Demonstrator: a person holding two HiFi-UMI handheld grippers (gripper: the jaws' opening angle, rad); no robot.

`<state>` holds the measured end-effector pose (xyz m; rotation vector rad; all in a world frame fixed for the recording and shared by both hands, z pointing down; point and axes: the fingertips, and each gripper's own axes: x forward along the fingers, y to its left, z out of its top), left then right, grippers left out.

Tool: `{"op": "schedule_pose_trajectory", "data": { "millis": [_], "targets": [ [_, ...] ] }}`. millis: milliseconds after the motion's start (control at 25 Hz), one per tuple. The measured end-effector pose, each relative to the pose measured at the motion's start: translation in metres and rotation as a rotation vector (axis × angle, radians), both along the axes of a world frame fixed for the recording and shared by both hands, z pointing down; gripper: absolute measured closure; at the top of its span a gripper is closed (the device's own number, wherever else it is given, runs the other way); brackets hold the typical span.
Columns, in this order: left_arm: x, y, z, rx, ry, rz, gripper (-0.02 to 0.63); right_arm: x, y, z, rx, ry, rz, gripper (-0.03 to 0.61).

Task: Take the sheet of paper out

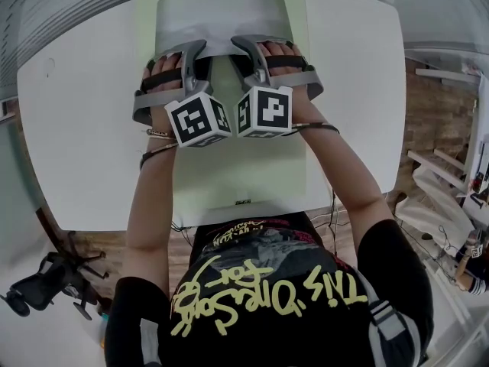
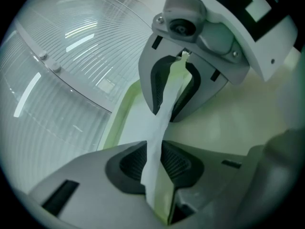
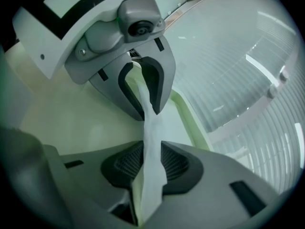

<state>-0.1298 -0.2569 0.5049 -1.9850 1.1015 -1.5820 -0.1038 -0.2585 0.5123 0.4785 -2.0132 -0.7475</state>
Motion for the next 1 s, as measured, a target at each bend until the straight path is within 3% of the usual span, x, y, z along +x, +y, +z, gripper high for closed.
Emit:
{"op": "schedule_pose_trajectory", "data": {
  "millis": [480,720,1000],
  "targets": [
    [-0.003,0.007,0.005,0.001,-0.043,0.014,0.535,-0.002,0.001,0.008,-0.011,0.052,-0.016,0.552],
    [-0.001,0.011,0.002,0.014,-0.056,0.017,0.536,-0.004,0.005,0.009,-0.007,0.077,-0.033,0.56],
    [-0.002,0.014,0.005,0.017,-0.039,-0.006,0.587,-0.001,0.006,0.01,-0.002,0.093,-0.037,0.566]
  ]
}}
